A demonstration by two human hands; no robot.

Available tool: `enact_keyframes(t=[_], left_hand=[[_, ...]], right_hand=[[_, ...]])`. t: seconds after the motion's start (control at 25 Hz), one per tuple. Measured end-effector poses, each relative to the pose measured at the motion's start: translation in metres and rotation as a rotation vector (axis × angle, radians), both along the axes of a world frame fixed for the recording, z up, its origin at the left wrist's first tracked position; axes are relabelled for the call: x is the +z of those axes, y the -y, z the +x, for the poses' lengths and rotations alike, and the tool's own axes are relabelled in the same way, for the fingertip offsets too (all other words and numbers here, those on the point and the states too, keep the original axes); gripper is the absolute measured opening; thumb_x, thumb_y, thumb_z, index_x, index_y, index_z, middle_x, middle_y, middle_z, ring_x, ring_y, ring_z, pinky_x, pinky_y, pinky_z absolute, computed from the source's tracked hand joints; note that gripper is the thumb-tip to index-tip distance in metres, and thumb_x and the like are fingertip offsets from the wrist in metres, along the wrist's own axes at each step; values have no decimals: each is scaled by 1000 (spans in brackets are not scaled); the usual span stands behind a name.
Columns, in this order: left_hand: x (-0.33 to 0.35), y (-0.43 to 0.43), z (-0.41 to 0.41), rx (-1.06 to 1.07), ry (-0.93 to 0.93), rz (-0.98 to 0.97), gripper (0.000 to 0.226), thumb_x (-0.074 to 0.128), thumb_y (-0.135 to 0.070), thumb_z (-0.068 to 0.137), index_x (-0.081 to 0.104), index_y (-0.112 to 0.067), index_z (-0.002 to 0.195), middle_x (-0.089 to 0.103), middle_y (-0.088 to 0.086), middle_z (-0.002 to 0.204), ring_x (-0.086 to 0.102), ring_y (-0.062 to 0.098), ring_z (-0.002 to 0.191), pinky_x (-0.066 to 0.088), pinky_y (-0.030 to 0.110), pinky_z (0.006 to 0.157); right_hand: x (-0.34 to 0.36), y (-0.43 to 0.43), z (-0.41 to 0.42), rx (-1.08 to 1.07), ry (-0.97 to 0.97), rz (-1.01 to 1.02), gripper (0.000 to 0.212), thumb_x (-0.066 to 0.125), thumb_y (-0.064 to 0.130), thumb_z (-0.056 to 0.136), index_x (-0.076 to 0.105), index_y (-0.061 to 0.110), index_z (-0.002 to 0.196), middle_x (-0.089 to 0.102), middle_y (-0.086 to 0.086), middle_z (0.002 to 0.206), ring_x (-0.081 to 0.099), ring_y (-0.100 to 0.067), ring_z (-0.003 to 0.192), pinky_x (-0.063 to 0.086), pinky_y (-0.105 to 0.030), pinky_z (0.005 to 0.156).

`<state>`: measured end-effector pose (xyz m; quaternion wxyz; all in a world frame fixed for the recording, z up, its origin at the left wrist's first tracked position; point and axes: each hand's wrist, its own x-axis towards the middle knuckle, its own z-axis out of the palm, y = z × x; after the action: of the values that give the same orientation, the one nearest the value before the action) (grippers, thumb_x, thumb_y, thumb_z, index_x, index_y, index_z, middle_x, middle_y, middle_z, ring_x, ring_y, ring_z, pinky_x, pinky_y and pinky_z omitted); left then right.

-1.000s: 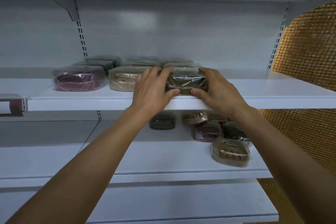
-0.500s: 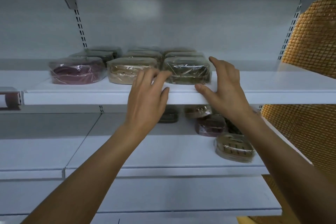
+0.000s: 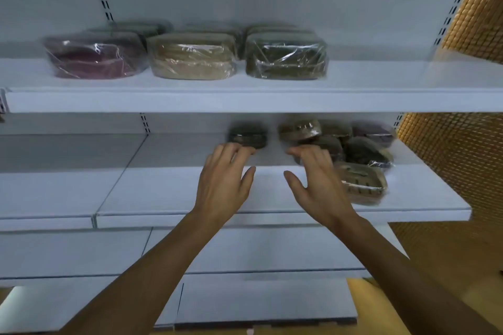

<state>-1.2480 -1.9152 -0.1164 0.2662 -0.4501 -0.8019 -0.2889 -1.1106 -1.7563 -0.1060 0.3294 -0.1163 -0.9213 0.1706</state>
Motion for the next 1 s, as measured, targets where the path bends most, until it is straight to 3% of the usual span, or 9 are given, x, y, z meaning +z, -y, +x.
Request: enact_keyframes(t=[0.16,0.32,0.44,0.6,0.8,1.0], left_hand=[[-44,-8,-15,71,194,-184,42,63,-33,94,58,-18,133,58,5,135,51,25,125,45,38,101],[-81,-18,-30,144,358,-363,60,48,-48,99,34,-23,152,29,1,160,26,21,147,28,37,118],[-99,-27,-44,147,426,-448,71,42,-56,99,19,-21,157,12,2,166,10,21,152,21,38,121],[-100,-43,-69,147,520,-411,90,48,-66,90,10,-22,158,3,2,166,6,22,153,21,41,121],[-103,-67,-107,164,592,-325,108,57,-71,82,1,-20,158,-7,10,165,0,29,153,20,43,122],[-114,-86,-139,174,577,-206,102,60,-63,87,-3,-28,158,-4,8,166,9,31,152,26,44,119]], right_hand=[[-44,-4,-19,-2,204,-62,49,56,34,97,44,22,143,44,3,147,36,-16,135,32,-31,111],[-76,-8,-44,-3,363,-102,60,48,44,99,30,23,152,27,5,160,24,-15,146,22,-29,117],[-95,-17,-63,10,430,-112,66,44,47,100,22,18,155,18,2,163,16,-15,148,15,-26,118],[-110,-30,-87,-12,459,-167,73,44,47,100,13,13,157,12,-4,164,11,-17,150,10,-26,119],[-110,-51,-127,-55,415,-176,80,46,49,98,3,15,157,6,-3,165,9,-20,151,15,-33,121],[-117,-66,-162,-116,402,-141,80,46,47,98,1,15,157,6,-2,165,11,-21,150,19,-33,118]])
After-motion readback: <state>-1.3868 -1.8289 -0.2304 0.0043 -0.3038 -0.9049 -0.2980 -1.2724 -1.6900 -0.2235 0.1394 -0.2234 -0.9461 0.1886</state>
